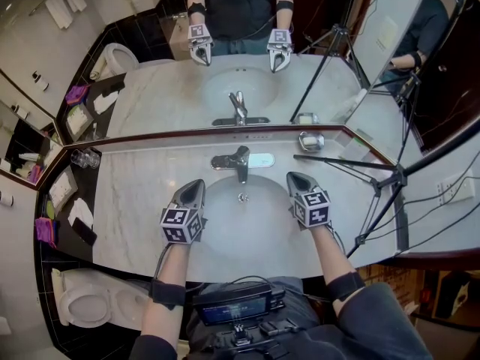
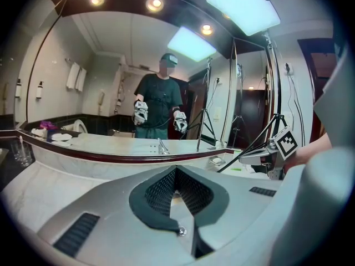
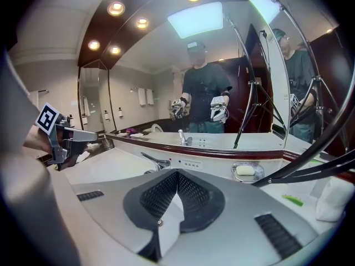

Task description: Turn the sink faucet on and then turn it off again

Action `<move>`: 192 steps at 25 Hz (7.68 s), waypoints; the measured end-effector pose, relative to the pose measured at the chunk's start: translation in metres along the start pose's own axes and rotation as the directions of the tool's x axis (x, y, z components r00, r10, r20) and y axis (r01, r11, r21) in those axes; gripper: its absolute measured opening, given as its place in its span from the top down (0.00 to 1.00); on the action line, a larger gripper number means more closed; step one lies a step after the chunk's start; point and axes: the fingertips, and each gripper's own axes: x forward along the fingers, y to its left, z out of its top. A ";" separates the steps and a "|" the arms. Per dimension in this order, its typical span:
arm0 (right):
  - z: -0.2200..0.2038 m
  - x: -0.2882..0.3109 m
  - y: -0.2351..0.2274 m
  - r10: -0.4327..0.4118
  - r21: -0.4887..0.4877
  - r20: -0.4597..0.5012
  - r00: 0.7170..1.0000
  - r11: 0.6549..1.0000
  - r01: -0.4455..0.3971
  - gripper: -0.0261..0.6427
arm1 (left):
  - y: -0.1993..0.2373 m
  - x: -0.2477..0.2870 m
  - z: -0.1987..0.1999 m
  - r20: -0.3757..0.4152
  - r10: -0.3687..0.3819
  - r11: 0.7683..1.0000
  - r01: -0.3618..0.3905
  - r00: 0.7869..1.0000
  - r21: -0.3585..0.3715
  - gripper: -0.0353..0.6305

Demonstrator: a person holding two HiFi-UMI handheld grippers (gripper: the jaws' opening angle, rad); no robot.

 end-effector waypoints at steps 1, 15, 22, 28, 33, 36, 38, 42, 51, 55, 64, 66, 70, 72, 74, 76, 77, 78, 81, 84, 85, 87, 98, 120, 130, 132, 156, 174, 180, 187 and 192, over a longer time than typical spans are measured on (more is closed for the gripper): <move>0.001 0.002 0.000 -0.005 -0.015 0.003 1.000 1.000 0.005 0.93 | 0.000 0.001 0.000 -0.001 0.000 1.000 0.000 1.000 0.001 0.96; 0.019 0.073 0.056 0.075 -0.490 -0.091 0.993 0.865 -0.110 0.71 | 0.013 0.010 -0.001 -0.019 0.017 1.000 -0.017 1.000 0.005 0.95; 0.021 0.116 0.082 0.075 -0.762 -0.162 0.984 0.624 -0.173 0.63 | 0.024 0.017 -0.003 -0.024 0.029 1.000 -0.029 0.999 -0.011 0.96; 0.011 0.147 0.104 0.083 -0.856 -0.208 0.974 0.467 -0.223 0.63 | 0.033 0.021 -0.007 -0.028 0.040 0.999 -0.041 0.999 -0.023 0.96; 0.002 0.169 0.113 0.088 -0.869 -0.242 0.966 0.424 -0.256 0.63 | 0.042 0.021 -0.013 -0.034 0.058 0.998 -0.059 0.998 -0.036 0.96; -0.003 0.181 0.116 0.085 -0.875 -0.262 0.961 0.398 -0.274 0.63 | 0.048 0.018 -0.018 -0.041 0.069 0.996 -0.071 0.997 -0.045 0.95; -0.007 0.187 0.117 0.083 -0.875 -0.275 0.958 0.390 -0.286 0.63 | 0.052 0.017 -0.020 -0.044 0.075 0.996 -0.077 0.996 -0.049 0.96; -0.021 0.191 0.121 0.081 -0.871 -0.320 0.944 0.368 -0.326 0.68 | 0.056 0.015 -0.025 -0.050 0.082 0.995 -0.084 0.995 -0.056 0.96; -0.019 0.192 0.121 0.060 -0.878 -0.298 0.953 0.376 -0.298 0.77 | 0.055 0.019 -0.031 -0.057 0.077 0.994 -0.081 0.995 -0.067 0.96; -0.016 0.191 0.122 0.046 -0.890 -0.279 0.959 0.364 -0.276 0.77 | 0.052 0.022 -0.030 -0.059 0.068 0.995 -0.072 0.996 -0.067 0.96; -0.028 0.188 0.131 0.042 -0.903 -0.312 0.949 0.298 -0.310 0.77 | 0.046 0.028 -0.027 -0.059 0.051 0.997 -0.055 0.997 -0.062 0.96; -0.034 0.187 0.136 0.045 -0.904 -0.327 0.944 0.277 -0.326 0.77 | 0.045 0.029 -0.026 -0.059 0.050 0.997 -0.053 0.997 -0.061 0.96; -0.042 0.185 0.139 0.051 -0.903 -0.340 0.939 0.260 -0.341 0.78 | 0.043 0.032 -0.022 -0.056 0.046 0.997 -0.049 0.997 -0.055 0.96; -0.043 0.185 0.140 0.053 -0.904 -0.340 0.939 0.258 -0.342 0.78 | 0.044 0.032 -0.022 -0.056 0.046 0.997 -0.049 0.997 -0.054 0.96; -0.043 0.186 0.139 0.055 -0.903 -0.340 0.939 0.258 -0.342 0.78 | 0.044 0.032 -0.024 -0.058 0.047 0.997 -0.050 0.997 -0.056 0.95; -0.043 0.186 0.138 0.058 -0.904 -0.335 0.941 0.262 -0.338 0.78 | 0.043 0.031 -0.025 -0.060 0.048 0.997 -0.052 0.997 -0.058 0.95; -0.043 0.186 0.138 0.059 -0.905 -0.331 0.942 0.263 -0.334 0.78 | 0.043 0.031 -0.026 -0.061 0.049 0.997 -0.053 0.997 -0.058 0.96; -0.042 0.186 0.137 0.061 -0.906 -0.328 0.943 0.264 -0.332 0.78 | 0.043 0.031 -0.026 -0.060 0.050 0.997 -0.054 0.997 -0.058 0.95; -0.041 0.186 0.138 0.066 -0.907 -0.331 0.941 0.251 -0.337 0.78 | 0.045 0.027 -0.025 -0.060 0.054 0.997 -0.058 0.997 -0.057 0.96; -0.043 0.186 0.137 0.058 -0.909 -0.347 0.936 0.224 -0.351 0.77 | 0.045 0.023 -0.025 -0.059 0.059 0.996 -0.063 0.996 -0.055 0.95; -0.044 0.185 0.137 0.053 -0.908 -0.352 0.934 0.222 -0.355 0.77 | 0.044 0.022 -0.025 -0.058 0.060 0.997 -0.063 0.997 -0.053 0.96; -0.043 0.184 0.137 0.044 -0.902 -0.361 0.932 0.236 -0.361 0.77 | 0.044 0.019 -0.024 -0.057 0.058 0.997 -0.061 0.997 -0.048 0.96; -0.011 0.153 0.117 0.049 -0.855 -0.305 0.951 0.427 -0.296 0.72 | 0.037 0.007 -0.016 -0.035 0.062 0.997 -0.063 0.997 -0.036 0.96; 0.033 0.036 0.045 0.108 -0.126 -0.039 0.993 0.986 -0.112 0.94 | 0.003 -0.009 -0.001 0.007 0.021 1.000 -0.021 1.000 -0.002 0.96; 0.016 -0.009 0.018 0.085 0.157 0.057 0.995 0.983 -0.093 0.94 | -0.002 -0.017 0.002 0.023 0.005 1.000 -0.005 1.000 -0.015 0.96; 0.013 -0.013 0.018 0.087 0.175 0.060 0.994 0.980 -0.096 0.93 | -0.004 -0.018 0.002 0.023 -0.002 1.000 0.003 1.000 -0.006 0.96; -0.006 0.005 0.023 0.060 -0.162 -0.021 0.998 0.985 -0.063 0.91 | -0.002 -0.012 -0.003 0.009 0.002 1.000 -0.002 1.000 0.001 0.96; -0.008 0.110 0.102 0.063 -0.897 -0.172 0.983 0.403 -0.182 0.53 | 0.021 0.000 -0.006 -0.008 0.030 0.999 -0.030 1.000 -0.013 0.96; -0.015 0.144 0.119 0.061 -0.929 -0.197 0.979 0.308 -0.206 0.53 | 0.032 0.006 -0.010 -0.023 0.038 0.999 -0.039 0.999 -0.018 0.96; -0.037 0.175 0.125 0.053 -0.938 -0.244 0.968 0.241 -0.249 0.53 | 0.042 0.014 -0.013 -0.032 0.043 0.999 -0.044 0.999 -0.023 0.96; -0.037 0.190 0.126 0.036 -0.949 -0.242 0.970 0.200 -0.244 0.53 | 0.046 0.018 -0.017 -0.037 0.043 0.999 -0.044 0.998 -0.032 0.96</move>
